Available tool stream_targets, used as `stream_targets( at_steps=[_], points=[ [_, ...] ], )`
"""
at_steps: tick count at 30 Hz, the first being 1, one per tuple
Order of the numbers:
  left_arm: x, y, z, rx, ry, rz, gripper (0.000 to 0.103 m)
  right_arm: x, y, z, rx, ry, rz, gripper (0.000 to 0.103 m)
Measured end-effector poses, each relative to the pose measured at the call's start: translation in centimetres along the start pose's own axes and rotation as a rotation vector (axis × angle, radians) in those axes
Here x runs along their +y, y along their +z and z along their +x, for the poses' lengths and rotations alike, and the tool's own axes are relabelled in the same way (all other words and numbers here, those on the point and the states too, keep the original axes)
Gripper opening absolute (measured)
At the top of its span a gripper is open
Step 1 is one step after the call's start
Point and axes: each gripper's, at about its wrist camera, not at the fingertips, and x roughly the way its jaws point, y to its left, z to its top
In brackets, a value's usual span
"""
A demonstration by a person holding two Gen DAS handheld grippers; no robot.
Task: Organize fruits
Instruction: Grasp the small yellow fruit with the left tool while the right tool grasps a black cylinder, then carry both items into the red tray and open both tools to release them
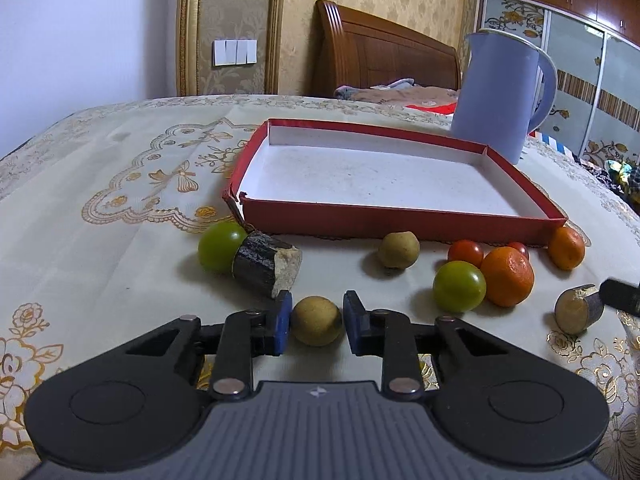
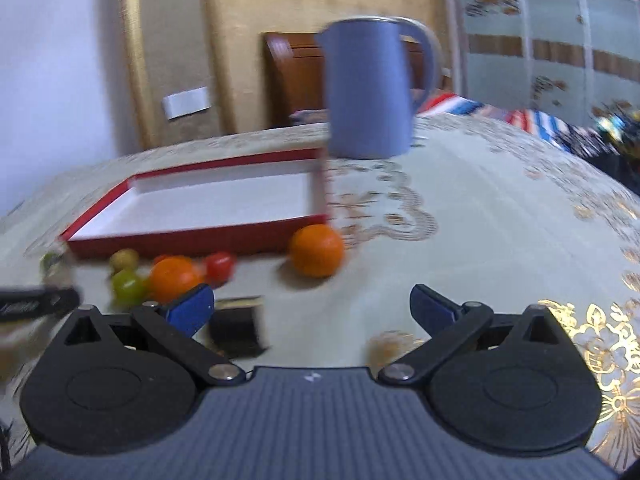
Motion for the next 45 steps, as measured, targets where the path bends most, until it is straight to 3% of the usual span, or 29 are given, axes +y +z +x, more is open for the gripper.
stream_targets(
  at_steps=[3,6,12,16,22,26,42,45],
  points=[
    [0.2,0.0,0.0,-0.002,-0.003,-0.003,0.028,1.9,0.2,0.3,-0.01,-0.042,-0.073,0.103],
    [0.2,0.0,-0.1,-0.002,-0.008,-0.01,0.028,2.7,0.6,1.2,0.028,-0.037,-0.09,0.086],
    [0.2,0.0,-0.1,-0.003,-0.011,-0.014,0.028,3.3,0.3,2.2,0.057,-0.068,-0.119,0.084],
    [0.3,0.0,-0.1,-0.003,-0.011,-0.014,0.028,2.6,0.1,2.8,0.099,-0.014,-0.076,0.05],
    [0.3,0.0,-0.1,-0.003,-0.009,-0.01,0.028,2.9,-0.3,2.9,0.094,0.018,-0.086,0.037],
    [0.2,0.0,-0.1,-0.003,-0.01,-0.011,0.028,2.9,-0.3,2.9,0.087,0.031,-0.086,0.031],
    [-0.7,0.2,-0.4,0.013,-0.005,0.049,0.025,3.1,1.2,1.4,0.003,0.04,-0.098,0.031],
    [-0.6,0.8,-0.8,0.022,-0.037,0.037,0.025,2.9,2.1,1.5,-0.011,0.034,-0.1,0.031]
  ],
)
